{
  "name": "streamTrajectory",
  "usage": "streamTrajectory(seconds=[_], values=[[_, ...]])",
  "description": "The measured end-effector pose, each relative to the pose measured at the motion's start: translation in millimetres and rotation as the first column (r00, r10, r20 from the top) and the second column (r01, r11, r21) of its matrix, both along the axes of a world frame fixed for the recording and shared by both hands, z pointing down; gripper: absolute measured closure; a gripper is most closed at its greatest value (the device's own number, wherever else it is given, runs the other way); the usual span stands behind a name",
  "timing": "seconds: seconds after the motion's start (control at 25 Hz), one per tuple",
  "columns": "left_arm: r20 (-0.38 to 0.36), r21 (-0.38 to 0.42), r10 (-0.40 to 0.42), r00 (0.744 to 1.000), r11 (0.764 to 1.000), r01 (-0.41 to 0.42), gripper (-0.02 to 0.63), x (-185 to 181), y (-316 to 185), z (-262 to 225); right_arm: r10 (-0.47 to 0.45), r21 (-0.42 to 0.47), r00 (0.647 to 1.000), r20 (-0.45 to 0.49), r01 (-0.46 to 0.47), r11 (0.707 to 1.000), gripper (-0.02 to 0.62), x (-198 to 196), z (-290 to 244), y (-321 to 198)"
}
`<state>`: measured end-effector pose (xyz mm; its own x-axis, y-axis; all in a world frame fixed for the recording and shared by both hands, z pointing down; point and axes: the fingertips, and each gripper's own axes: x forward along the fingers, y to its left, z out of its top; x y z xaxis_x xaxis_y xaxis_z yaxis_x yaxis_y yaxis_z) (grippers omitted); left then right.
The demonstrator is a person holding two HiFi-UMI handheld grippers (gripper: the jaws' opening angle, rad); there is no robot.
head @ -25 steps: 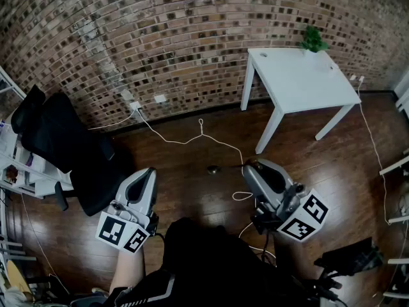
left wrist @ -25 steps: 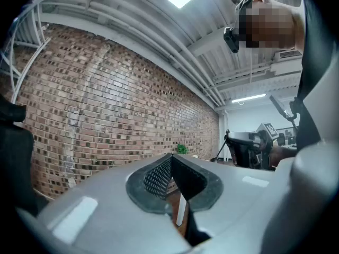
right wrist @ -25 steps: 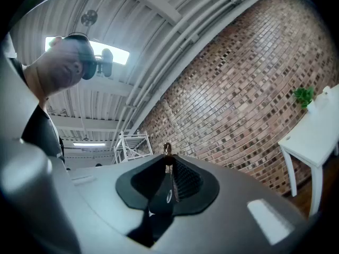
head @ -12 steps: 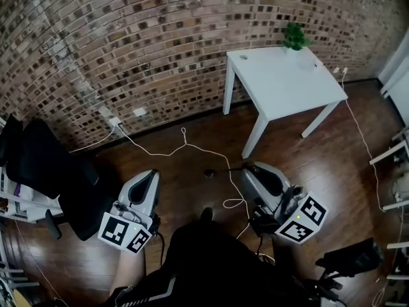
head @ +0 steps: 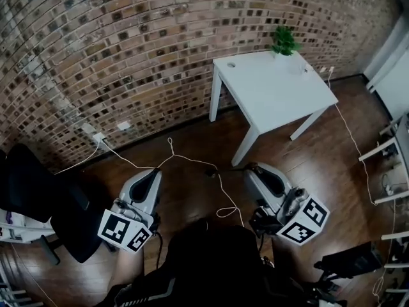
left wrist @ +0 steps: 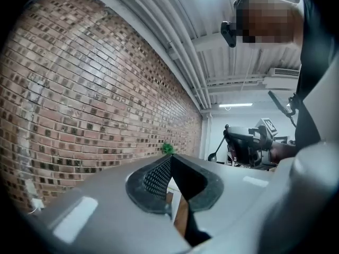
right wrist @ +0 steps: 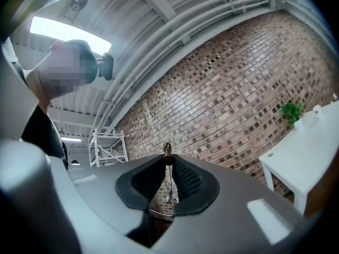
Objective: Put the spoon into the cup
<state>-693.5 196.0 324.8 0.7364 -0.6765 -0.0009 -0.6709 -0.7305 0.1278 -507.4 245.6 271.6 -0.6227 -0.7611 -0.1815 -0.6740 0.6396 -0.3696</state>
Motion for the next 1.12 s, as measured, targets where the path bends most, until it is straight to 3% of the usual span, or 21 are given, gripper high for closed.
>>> streamTrajectory(seconds=[0.36,0.6,0.92,1.12], values=[[0.017,0.0,0.053,0.998,0.999,-0.053,0.612,69,-32,2,0.044,-0.01,0.999,0.024,-0.044,0.999,0.549,64,4,-32],[-0.016,-0.015,0.001,1.0,1.0,-0.002,0.612,131,-49,-1,0.015,-0.014,1.0,0.027,-0.014,1.0,0.549,128,4,-48],[0.019,-0.003,-0.024,1.0,1.0,0.024,0.612,240,-72,1,-0.022,0.002,1.0,0.022,0.022,1.0,0.549,232,4,-65],[0.03,0.016,-0.031,0.999,0.999,0.031,0.612,288,-72,4,-0.009,0.01,1.0,0.025,0.009,1.0,0.549,283,13,-62]])
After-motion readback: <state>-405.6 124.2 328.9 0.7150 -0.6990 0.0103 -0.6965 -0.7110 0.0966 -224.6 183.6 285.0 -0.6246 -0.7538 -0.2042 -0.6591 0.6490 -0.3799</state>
